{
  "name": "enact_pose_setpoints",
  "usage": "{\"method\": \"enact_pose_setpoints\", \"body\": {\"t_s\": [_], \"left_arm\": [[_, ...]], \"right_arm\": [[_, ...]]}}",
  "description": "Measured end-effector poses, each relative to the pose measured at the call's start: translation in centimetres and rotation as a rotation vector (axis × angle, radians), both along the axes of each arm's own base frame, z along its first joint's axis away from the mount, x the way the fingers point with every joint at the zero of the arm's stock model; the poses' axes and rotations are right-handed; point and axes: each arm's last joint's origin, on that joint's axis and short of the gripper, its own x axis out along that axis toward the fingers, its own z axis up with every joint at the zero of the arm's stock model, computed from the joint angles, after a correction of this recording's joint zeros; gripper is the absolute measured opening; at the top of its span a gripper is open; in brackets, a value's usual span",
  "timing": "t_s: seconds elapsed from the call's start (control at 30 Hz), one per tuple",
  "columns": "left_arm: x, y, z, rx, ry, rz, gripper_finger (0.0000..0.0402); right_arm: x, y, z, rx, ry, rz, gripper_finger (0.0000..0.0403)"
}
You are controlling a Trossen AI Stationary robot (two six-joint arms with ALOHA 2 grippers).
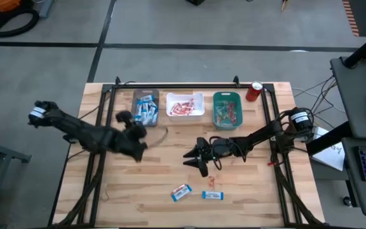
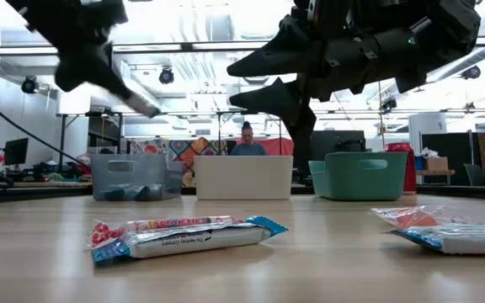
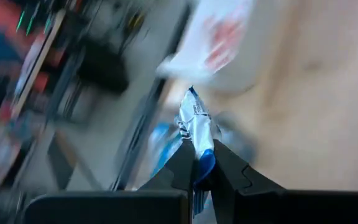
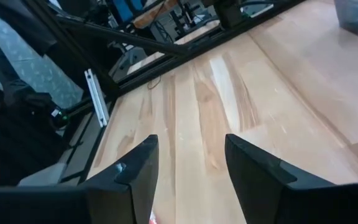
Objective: Sort candy
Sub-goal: Put the white chocolate into the gray bin, then put the transparent candy into the green bin
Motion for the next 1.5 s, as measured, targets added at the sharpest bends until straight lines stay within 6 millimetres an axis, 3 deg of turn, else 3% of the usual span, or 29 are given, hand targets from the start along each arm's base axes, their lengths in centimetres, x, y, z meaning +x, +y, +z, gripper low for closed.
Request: {"method": "enact_pose_setpoints", "body": {"t_s": [0.2,0.4,0.5,0.63,0.83,0.97,1.2,1.37,1.5], "left_arm": [[-1.1,5.6,-0.6,-0.067,-0.044,0.239,0.0007],[-0.1,9.8,-0.8,-0.228,-0.071,0.253,0.0017],[-0.4,11.1,-1.0,-0.221,-0.051,0.307,0.0036],[-0.5,11.3,-1.0,-0.217,-0.037,0.305,0.0074],[-0.4,10.8,-0.9,-0.240,-0.051,0.275,0.0121],[-0.1,9.4,-0.6,-0.303,-0.105,0.216,0.0133],[1.0,3.7,-0.2,-0.368,-0.259,0.010,0.0134],[0.8,-0.5,-0.4,-0.342,-0.364,-0.125,0.0135],[0.0,-2.6,-0.3,-0.314,-0.421,-0.151,0.0135]], "right_arm": [[0.1,0.0,0.0,0.000,0.001,0.001,0.0176],[0.1,0.0,0.0,0.000,-0.001,0.001,0.0176],[0.1,0.0,0.1,0.002,-0.002,0.001,0.0176],[0.1,0.1,-0.1,0.026,0.022,-0.002,0.0178],[0.1,0.1,-0.4,0.073,0.066,-0.009,0.0178],[0.0,0.5,-0.3,0.145,0.156,-0.005,0.0175],[-0.5,2.6,-0.5,0.184,0.626,-0.029,0.0157],[-1.7,4.5,1.6,0.127,0.997,-0.126,0.0155],[-2.7,6.5,3.3,0.101,1.130,-0.172,0.0156]]}}
